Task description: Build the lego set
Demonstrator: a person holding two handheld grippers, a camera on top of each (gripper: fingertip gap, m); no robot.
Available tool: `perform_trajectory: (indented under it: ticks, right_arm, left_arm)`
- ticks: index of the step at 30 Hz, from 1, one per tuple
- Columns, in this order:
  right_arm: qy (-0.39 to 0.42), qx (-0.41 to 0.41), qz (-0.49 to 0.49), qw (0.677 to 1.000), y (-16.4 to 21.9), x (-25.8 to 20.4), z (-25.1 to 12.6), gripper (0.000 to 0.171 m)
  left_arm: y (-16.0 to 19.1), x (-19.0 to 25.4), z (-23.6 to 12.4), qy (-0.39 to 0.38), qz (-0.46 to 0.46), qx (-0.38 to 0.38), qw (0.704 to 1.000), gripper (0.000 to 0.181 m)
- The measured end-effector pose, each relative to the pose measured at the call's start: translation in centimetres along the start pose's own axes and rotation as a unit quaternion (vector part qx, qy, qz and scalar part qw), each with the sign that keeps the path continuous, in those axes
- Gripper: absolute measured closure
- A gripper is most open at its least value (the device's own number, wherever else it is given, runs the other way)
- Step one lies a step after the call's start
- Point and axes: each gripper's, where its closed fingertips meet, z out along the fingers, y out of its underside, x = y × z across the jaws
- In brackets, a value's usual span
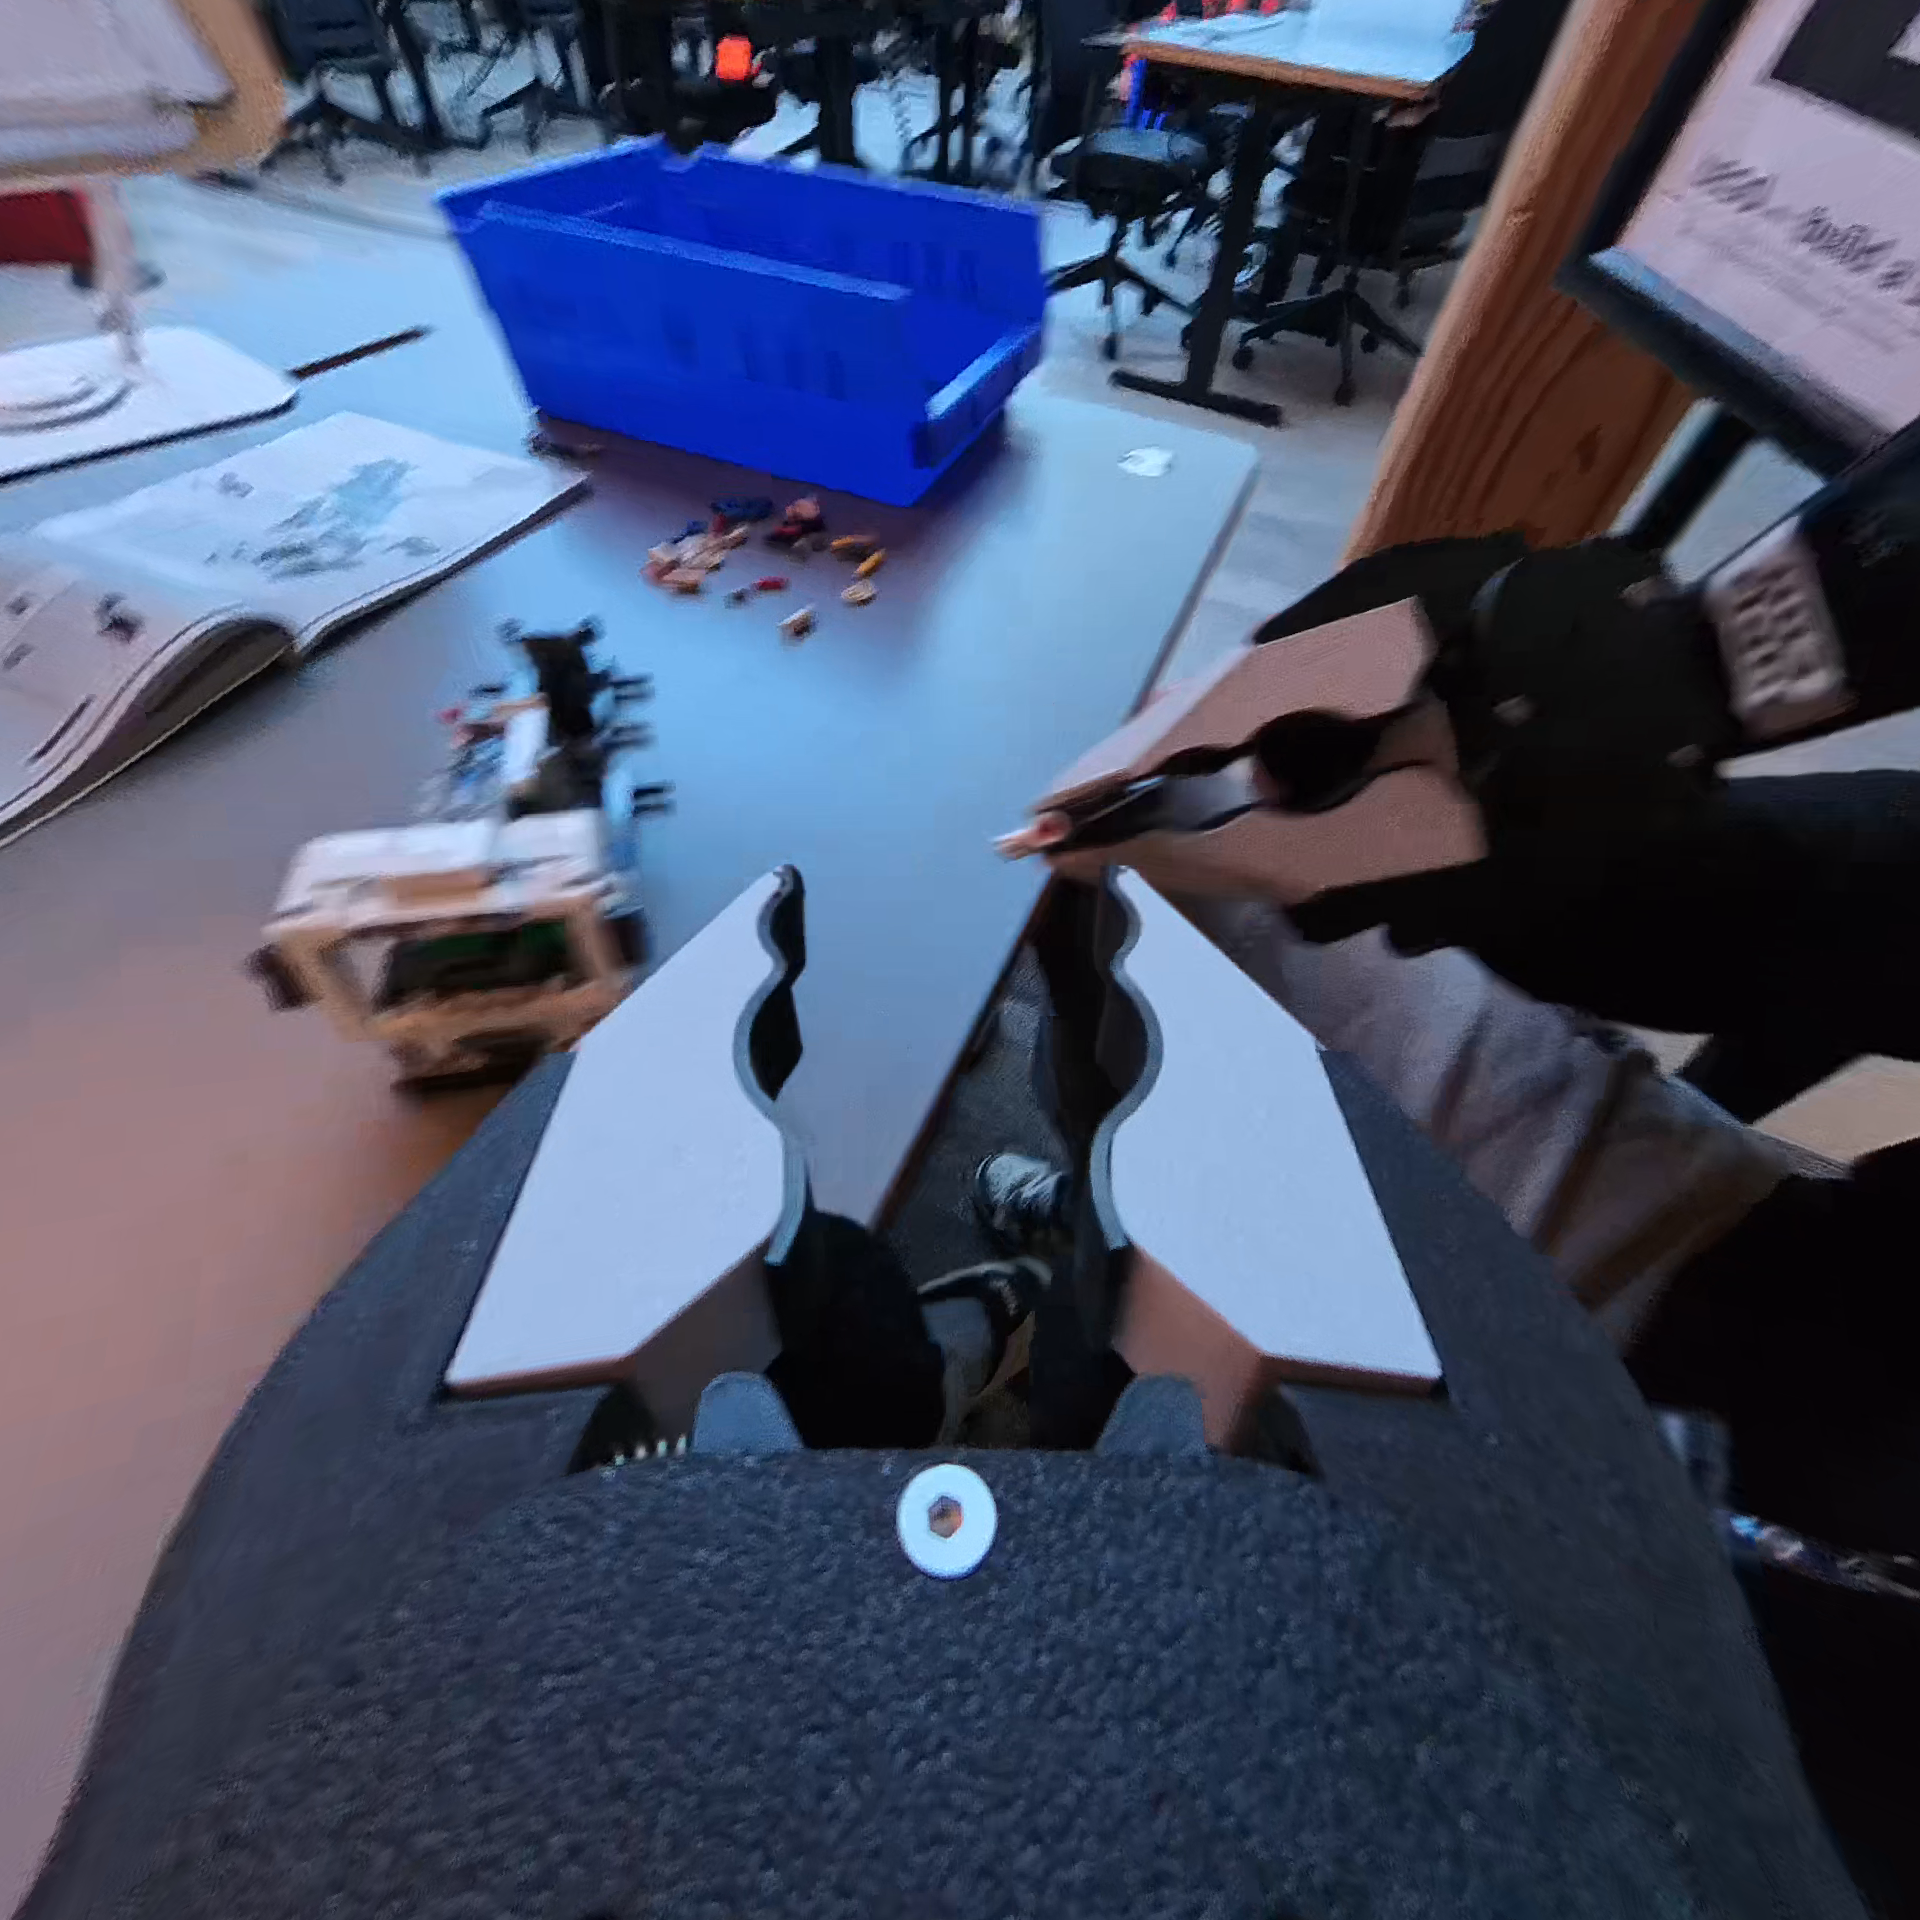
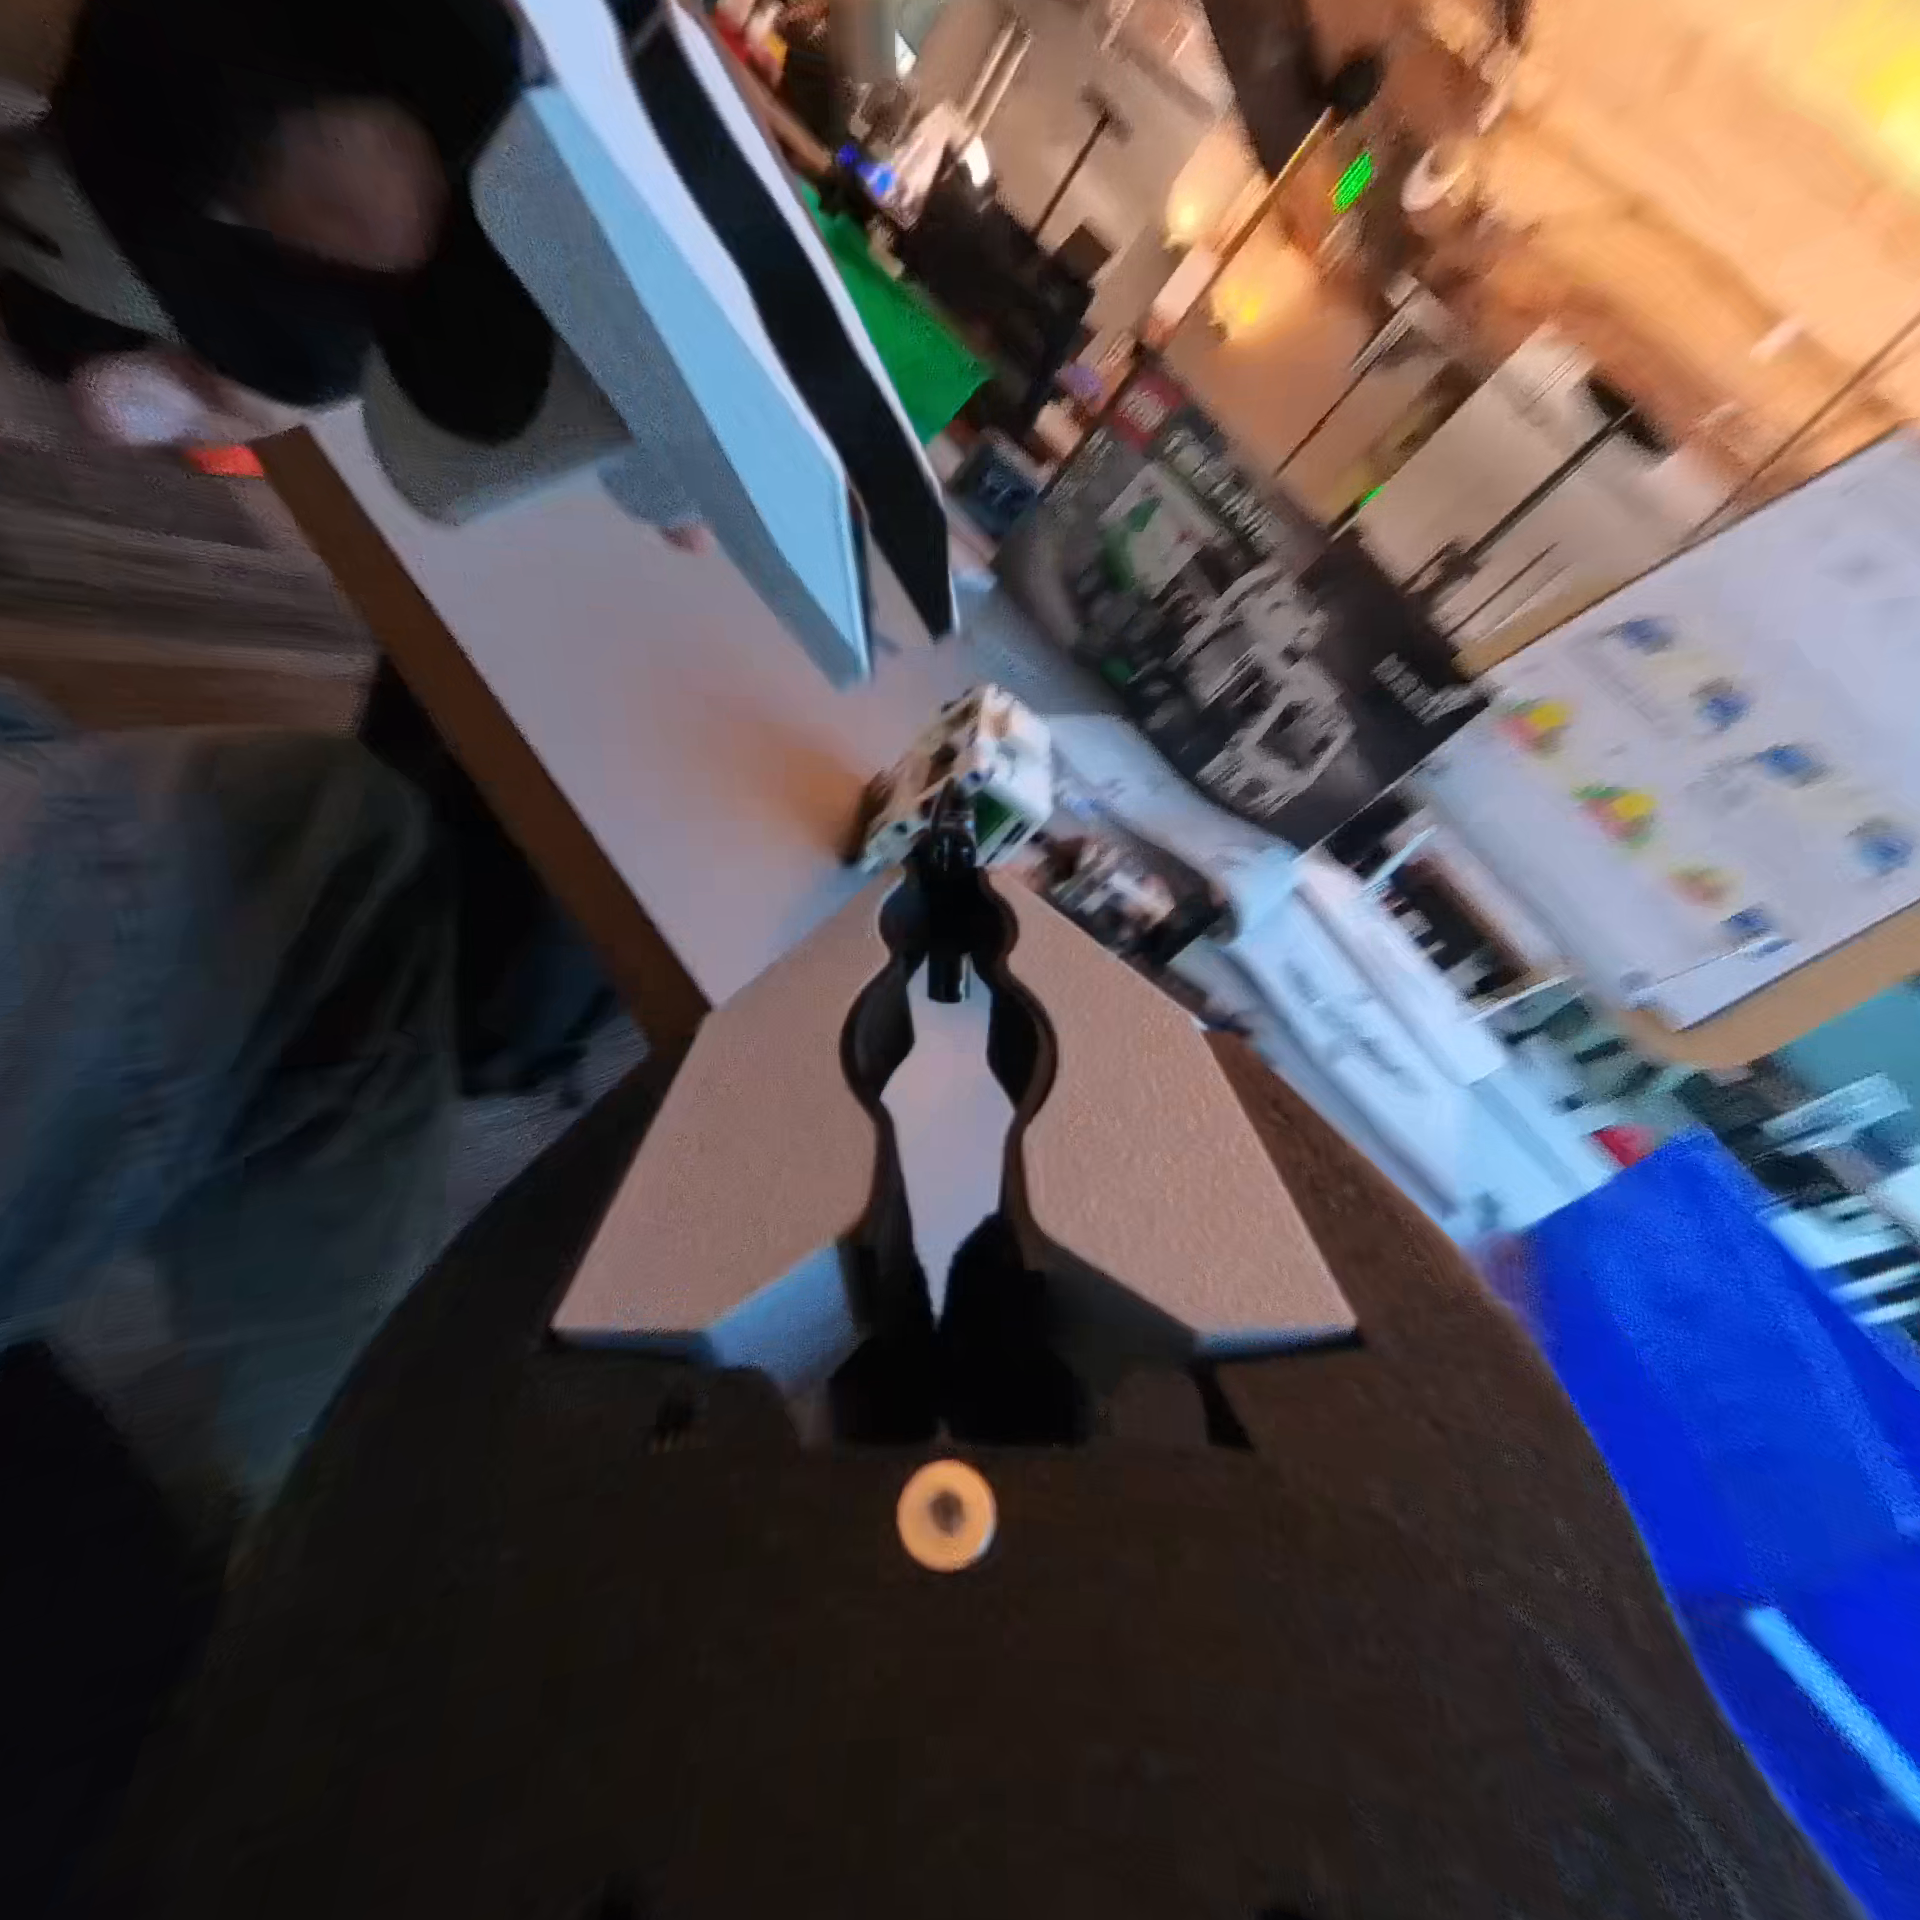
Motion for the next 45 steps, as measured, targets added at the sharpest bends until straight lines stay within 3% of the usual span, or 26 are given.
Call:
perform_trajectory:
  ticks: [1, 4, 6, 9, 12, 15, 24, 45]
  right_arm:
    - [-0.019, -0.024, 0.034, 0.999, 0.8, -0.1, 0.2, 0.165]
    - [-0.103, -0.054, 0.155, 0.981, 1.9, -1.1, 0.4, 0.165]
    - [-0.141, -0.048, 0.228, 0.962, 1.7, -1.4, 0.6, 0.165]
    - [-0.184, 0.025, 0.301, 0.935, -0.4, -1.1, 0.3, 0.165]
    - [-0.279, 0.104, 0.416, 0.859, -3.0, -1.3, -0.9, 0.164]
    - [-0.320, 0.142, 0.484, 0.802, -3.5, -0.8, -1.6, 0.165]
    - [-0.343, 0.150, 0.476, 0.796, -3.5, -1.4, -2.0, 0.165]
    - [-0.379, 0.140, 0.466, 0.787, -4.1, -2.3, -2.8, 0.164]
  left_arm:
    - [0.6, -2.1, -0.4, -0.015, -0.007, -0.011, 1.000, 0.122]
    - [2.4, -9.2, -1.1, -0.074, 0.010, -0.042, 0.996, 0.105]
    - [2.9, -10.2, -0.7, -0.055, 0.006, -0.048, 0.997, 0.111]
    - [1.0, -6.1, -0.1, 0.072, -0.044, 0.010, 0.996, 0.132]
    - [0.6, -0.7, -0.1, 0.204, -0.018, 0.023, 0.979, 0.143]
    - [1.0, 2.8, 0.1, 0.264, -0.001, 0.020, 0.964, 0.149]
    - [0.6, 4.0, 0.6, 0.278, -0.024, 0.022, 0.960, 0.174]
    - [0.7, 4.4, -0.5, 0.297, -0.020, 0.018, 0.955, 0.178]
